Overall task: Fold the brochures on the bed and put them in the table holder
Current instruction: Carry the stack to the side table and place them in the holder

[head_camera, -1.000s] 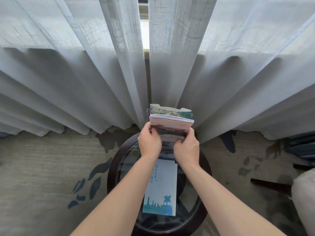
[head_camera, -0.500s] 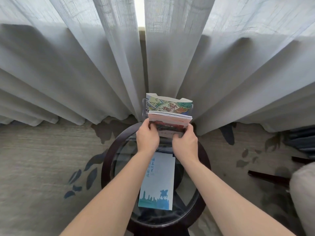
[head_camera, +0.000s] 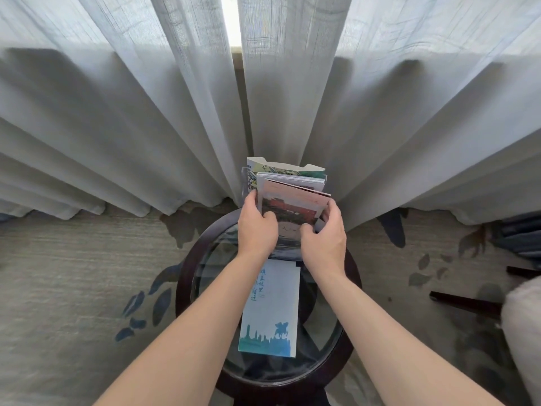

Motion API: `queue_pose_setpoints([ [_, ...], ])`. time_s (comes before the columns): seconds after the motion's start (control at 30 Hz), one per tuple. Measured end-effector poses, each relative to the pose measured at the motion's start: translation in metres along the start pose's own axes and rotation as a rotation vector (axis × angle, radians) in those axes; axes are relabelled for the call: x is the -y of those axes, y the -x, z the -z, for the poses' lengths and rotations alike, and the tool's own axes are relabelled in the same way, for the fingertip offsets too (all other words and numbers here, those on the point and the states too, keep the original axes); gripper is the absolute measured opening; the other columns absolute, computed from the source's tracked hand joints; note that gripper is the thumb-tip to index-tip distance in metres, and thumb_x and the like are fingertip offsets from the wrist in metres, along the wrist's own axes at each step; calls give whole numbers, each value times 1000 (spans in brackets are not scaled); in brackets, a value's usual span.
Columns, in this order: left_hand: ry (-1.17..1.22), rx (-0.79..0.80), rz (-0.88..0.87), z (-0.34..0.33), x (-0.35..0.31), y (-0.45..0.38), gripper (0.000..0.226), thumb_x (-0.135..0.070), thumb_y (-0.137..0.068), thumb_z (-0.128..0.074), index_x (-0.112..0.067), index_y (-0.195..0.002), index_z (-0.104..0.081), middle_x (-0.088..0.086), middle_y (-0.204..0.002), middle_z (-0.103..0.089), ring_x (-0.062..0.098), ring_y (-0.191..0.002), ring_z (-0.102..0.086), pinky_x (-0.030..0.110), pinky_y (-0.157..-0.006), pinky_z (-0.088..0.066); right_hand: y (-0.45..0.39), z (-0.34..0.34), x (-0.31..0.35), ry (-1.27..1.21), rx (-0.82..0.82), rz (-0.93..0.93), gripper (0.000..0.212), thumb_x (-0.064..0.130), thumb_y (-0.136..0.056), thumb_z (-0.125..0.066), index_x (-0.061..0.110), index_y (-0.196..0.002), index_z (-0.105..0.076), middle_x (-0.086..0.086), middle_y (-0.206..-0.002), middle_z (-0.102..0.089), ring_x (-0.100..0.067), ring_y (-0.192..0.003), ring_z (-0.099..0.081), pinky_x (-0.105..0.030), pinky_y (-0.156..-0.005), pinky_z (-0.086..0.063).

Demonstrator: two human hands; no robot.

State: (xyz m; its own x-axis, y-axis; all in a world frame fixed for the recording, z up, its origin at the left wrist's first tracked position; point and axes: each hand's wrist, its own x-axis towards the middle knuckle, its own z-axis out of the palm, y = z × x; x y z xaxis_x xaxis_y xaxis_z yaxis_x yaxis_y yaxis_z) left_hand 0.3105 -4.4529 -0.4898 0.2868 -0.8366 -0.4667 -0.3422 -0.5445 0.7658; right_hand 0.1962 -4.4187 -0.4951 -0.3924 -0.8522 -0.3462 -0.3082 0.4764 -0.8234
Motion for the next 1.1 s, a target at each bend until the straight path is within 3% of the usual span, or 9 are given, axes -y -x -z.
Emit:
queue_pose_setpoints([
  [0.1, 20, 1, -9, -1, 2, 0, 60, -9, -96, -48, -33, -148, -34, -4, -146, -49, 21, -135, -45, 46, -109, -44, -3, -1, 3, 21, 19, 47, 65, 13, -91, -59, 35, -147, -36, 12, -139, -50, -10, -129, -47, -36, -106, -46],
  [0.17, 15, -3, -24, -2, 3, 2, 60, -9, -94, -48, -36, -145, -37, -6, -141, -53, 17, -130, -48, 36, -103, -45, -5, -4, 4, 50, 28, 69, 66, 14, -90, -59, 34, -149, -35, 11, -138, -49, -9, -126, -47, -31, -102, -45],
  [0.23, 12, -1, -30, -3, 4, 3, 59, -10, -92, -47, -38, -143, -39, -8, -137, -55, 15, -124, -50, 28, -94, -41, -8, -7, 6, 78, 28, 72, 67, 15, -90, -58, 29, -150, -34, 7, -140, -46, -12, -124, -49, -33, -101, -47],
  [0.37, 26, 12, -39, -4, 2, 1, 60, -10, -92, -49, -37, -145, -38, -8, -137, -54, 12, -121, -49, 25, -93, -37, -13, -9, 7, 99, -1, 45, 66, 16, -89, -58, 22, -150, -33, 2, -144, -41, -18, -127, -48, -42, -101, -48],
  [0.5, 4, -6, -47, -9, -3, 2, 69, -11, -90, -50, -40, -149, -31, -6, -140, -53, 14, -123, -49, 30, -98, -40, -17, -12, 8, 120, 5, 64, 70, 18, -89, -59, 22, -151, -28, 1, -144, -41, -19, -127, -47, -38, -99, -48],
  [0.6, -5, -41, -29, -10, -5, 3, 65, -12, -90, -51, -39, -147, -34, -5, -137, -54, 19, -125, -50, 40, -104, -44, -22, -11, 9, 143, -8, 65, 68, 17, -88, -59, 23, -150, -32, 1, -139, -44, -19, -130, -43, -43, -105, -45],
  [0.73, -7, -79, -4, -13, -8, 4, 58, -15, -90, -51, -38, -142, -39, -5, -132, -57, 21, -119, -54, 48, -100, -49, -27, -7, 10, 176, -34, 95, 65, 18, -88, -58, 23, -149, -36, 2, -131, -47, -18, -127, -44, -44, -103, -46],
  [0.93, -51, -28, 3, -12, -7, 0, 63, -15, -89, -52, -37, -146, -35, -2, -137, -54, 23, -125, -51, 49, -102, -48, -28, -4, 6, 186, -4, 80, 62, 18, -88, -58, 22, -147, -39, 2, -131, -48, -19, -127, -44, -46, -104, -45],
  [1.1, -76, -12, 22, -12, -6, -4, 57, -17, -89, -52, -33, -142, -39, -3, -133, -59, 23, -118, -55, 39, -97, -47, -29, -4, 6, 141, 7, 77, 62, 17, -87, -61, 30, -144, -41, 6, -133, -46, -16, -126, -46, -44, -104, -47],
])
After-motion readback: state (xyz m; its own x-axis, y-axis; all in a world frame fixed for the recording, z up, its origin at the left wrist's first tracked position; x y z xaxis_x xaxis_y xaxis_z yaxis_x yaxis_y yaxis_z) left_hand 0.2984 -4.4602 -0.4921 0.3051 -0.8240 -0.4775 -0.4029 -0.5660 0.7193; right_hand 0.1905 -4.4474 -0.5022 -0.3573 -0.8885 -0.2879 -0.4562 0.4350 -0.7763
